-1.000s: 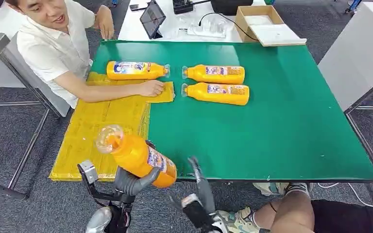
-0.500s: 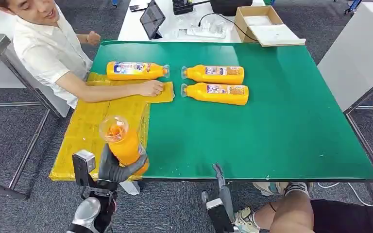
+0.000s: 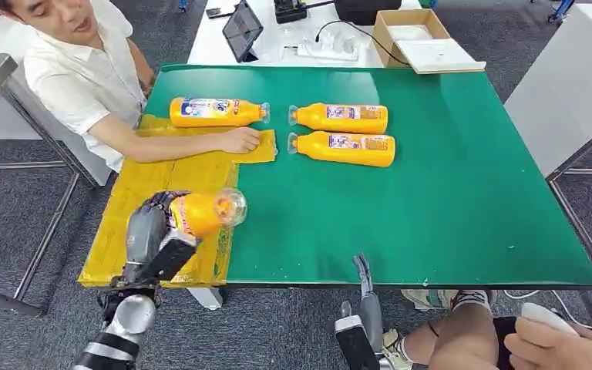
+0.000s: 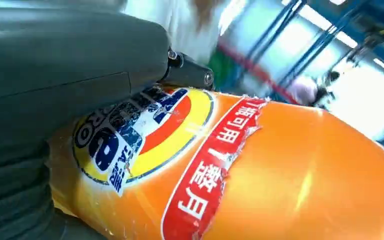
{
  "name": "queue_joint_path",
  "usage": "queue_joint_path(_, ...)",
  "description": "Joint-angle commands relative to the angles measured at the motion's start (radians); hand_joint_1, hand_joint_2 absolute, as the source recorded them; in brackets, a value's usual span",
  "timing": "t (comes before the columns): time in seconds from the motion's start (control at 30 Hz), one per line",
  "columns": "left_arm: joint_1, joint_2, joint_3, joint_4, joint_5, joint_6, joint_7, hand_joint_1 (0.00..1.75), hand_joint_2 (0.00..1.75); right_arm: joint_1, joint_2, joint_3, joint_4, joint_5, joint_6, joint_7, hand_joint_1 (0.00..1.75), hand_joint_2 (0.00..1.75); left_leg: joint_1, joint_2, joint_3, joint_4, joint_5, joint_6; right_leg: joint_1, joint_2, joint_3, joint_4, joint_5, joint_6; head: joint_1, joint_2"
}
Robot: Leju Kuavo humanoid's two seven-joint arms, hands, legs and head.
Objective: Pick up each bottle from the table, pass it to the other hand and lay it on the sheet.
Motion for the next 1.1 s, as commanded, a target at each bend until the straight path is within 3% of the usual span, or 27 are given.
queue_joint_path(0.03,-0.411,0.013,-0.058,0.63,-0.247,0.007,0.114,1.75,1.75,-0.058,0.017,0.046,0.001,0.026,0.014,0.003,0.0,0.0,0.002,-0.005,0.003,0.0,0.002,-0.003,0.002,-0.007,0.005,0.0,-0.001,-0.003,0.0,0.0)
queue_joint_path(0.13,-0.49,0.009,-0.084,0.789,-0.311,-0.016,0.157,1.75,1.75,-0.058,0.01,0.08,-0.03,0.027,0.011,0.007,0.0,0.0,0.001,-0.002,0.002,0.0,0.003,-0.003,0.001,-0.004,0.003,0.0,0.001,-0.002,0.0,0.0)
queue_joint_path(0.6,-0.497,0.007,-0.087,0.812,-0.317,-0.011,0.155,1.75,1.75,-0.055,0.005,0.087,-0.039,0.027,0.01,0.007,0.0,0.0,0.001,0.002,0.001,0.0,0.002,-0.002,0.001,0.0,0.001,0.001,0.002,-0.004,0.0,0.0)
queue_joint_path(1.03,-0.578,-0.017,-0.094,0.996,-0.361,-0.256,0.238,1.75,1.75,-0.113,-0.002,0.1,0.043,-0.005,0.035,0.017,0.0,0.0,0.001,0.003,0.004,-0.001,0.001,-0.002,0.001,0.0,0.004,0.0,0.002,-0.004,0.0,0.0)
queue_joint_path(1.07,-0.574,-0.02,-0.072,1.002,-0.332,-0.317,0.227,1.45,1.75,-0.118,-0.004,0.094,0.059,-0.007,0.033,0.016,0.0,0.0,0.001,0.004,0.003,-0.001,0.002,-0.002,0.001,0.001,0.003,-0.001,0.003,-0.003,0.0,0.0)
queue_joint_path(1.1,-0.564,-0.023,-0.04,0.998,-0.293,-0.345,0.201,0.93,1.75,-0.125,-0.006,0.088,0.078,-0.007,0.032,0.011,0.0,0.0,0.001,0.004,0.005,-0.001,0.001,-0.003,0.001,0.001,0.005,-0.001,0.002,-0.004,0.0,0.0)
